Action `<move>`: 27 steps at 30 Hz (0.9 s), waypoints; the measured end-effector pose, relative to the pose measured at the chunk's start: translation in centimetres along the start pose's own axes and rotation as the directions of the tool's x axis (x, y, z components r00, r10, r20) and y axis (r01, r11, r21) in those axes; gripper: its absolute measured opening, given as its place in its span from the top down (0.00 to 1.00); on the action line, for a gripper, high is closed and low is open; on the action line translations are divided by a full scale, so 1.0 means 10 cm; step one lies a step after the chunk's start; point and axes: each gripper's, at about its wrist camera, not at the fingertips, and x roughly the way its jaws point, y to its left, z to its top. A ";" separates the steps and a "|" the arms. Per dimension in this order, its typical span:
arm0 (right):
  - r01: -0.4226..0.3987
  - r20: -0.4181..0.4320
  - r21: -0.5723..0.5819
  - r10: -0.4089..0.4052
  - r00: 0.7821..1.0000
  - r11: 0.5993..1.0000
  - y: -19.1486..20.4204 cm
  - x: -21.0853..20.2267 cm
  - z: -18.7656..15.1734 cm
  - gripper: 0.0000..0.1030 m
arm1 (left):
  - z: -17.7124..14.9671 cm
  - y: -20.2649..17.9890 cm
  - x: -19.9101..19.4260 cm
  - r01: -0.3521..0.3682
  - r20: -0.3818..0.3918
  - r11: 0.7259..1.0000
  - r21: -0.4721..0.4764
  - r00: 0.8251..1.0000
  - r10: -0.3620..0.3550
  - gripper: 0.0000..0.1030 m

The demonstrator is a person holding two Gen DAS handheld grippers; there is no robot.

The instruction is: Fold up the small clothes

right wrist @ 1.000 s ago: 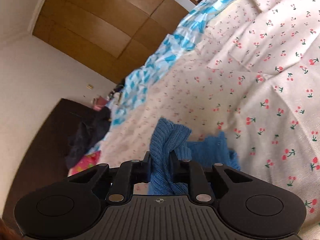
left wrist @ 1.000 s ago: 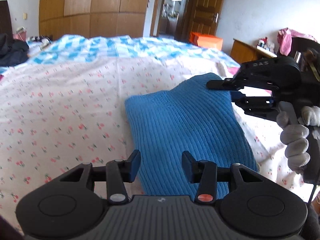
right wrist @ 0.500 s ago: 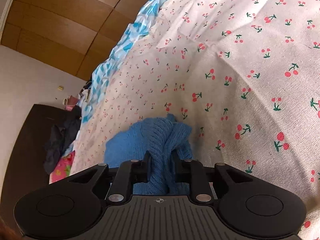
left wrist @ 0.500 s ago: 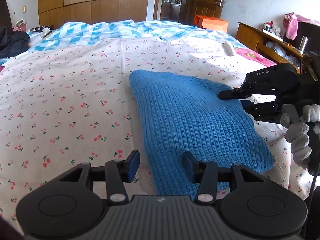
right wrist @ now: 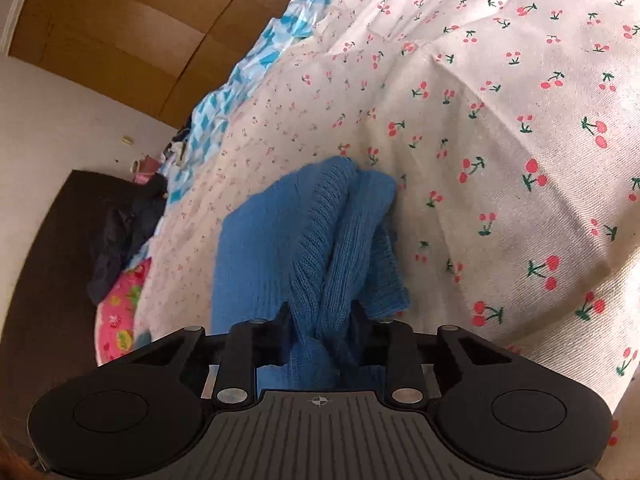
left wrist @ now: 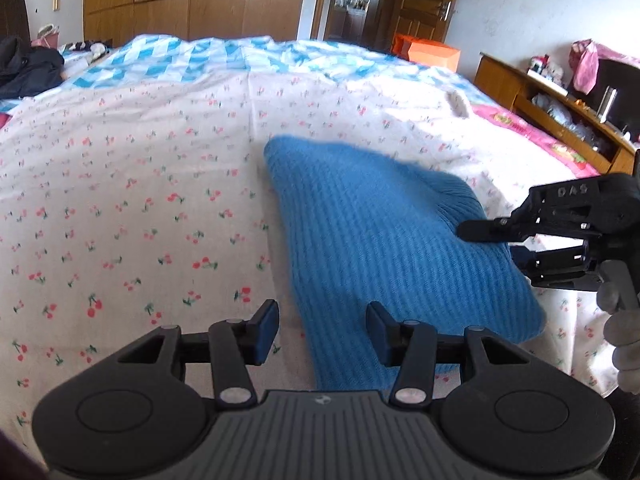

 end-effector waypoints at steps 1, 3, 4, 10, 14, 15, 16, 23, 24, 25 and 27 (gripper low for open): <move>-0.021 0.013 0.005 0.021 1.000 1.000 0.04 -0.05 -0.01 0.76 | 0.01 0.00 -0.04 0.000 0.016 1.000 0.004 1.000 0.000 0.50; -0.040 0.035 -0.006 0.040 0.999 0.999 0.09 -0.11 -0.04 0.76 | 0.02 0.01 -0.06 -0.004 0.031 1.000 0.005 1.000 0.003 0.49; -0.018 0.041 -0.018 0.018 0.999 1.000 0.06 -0.08 -0.05 0.76 | 0.01 0.01 -0.03 -0.003 0.021 1.000 -0.002 1.000 0.003 0.49; 0.064 0.002 0.043 -0.064 0.998 0.997 -0.20 0.06 -0.01 0.67 | -0.15 -0.05 0.17 -0.019 -0.064 0.999 0.047 0.998 0.022 0.49; 0.114 0.068 -0.025 -0.112 0.991 0.993 -0.01 0.02 0.10 0.41 | -0.10 -0.02 0.11 -0.004 -0.034 1.000 0.028 0.999 0.005 0.49; 0.111 0.078 -0.022 -0.109 0.991 0.994 0.01 0.06 0.15 0.41 | -0.08 -0.02 0.10 -0.006 -0.022 1.000 0.026 1.000 0.007 0.49; 0.102 0.081 -0.017 -0.101 0.992 0.995 0.01 0.11 0.19 0.40 | -0.06 -0.01 0.10 -0.008 -0.013 1.000 0.024 1.000 0.008 0.49; 0.189 0.105 -0.088 -0.179 0.978 0.978 0.21 0.55 0.24 0.71 | -0.01 0.06 0.30 -0.035 -0.017 0.999 0.021 0.999 0.036 0.46; 0.208 0.106 -0.077 -0.200 0.974 0.975 0.15 0.58 0.24 0.71 | -0.03 0.08 0.32 -0.028 -0.024 1.000 0.013 0.999 0.029 0.44; 0.198 0.105 -0.071 -0.190 0.976 0.978 0.12 0.57 0.23 0.71 | -0.06 0.11 0.34 -0.024 -0.026 1.000 0.005 0.999 0.024 0.43; 0.207 0.104 -0.089 -0.197 0.975 0.974 0.16 0.54 0.23 0.68 | -0.08 0.13 0.33 -0.019 -0.025 1.000 -0.003 1.000 0.019 0.43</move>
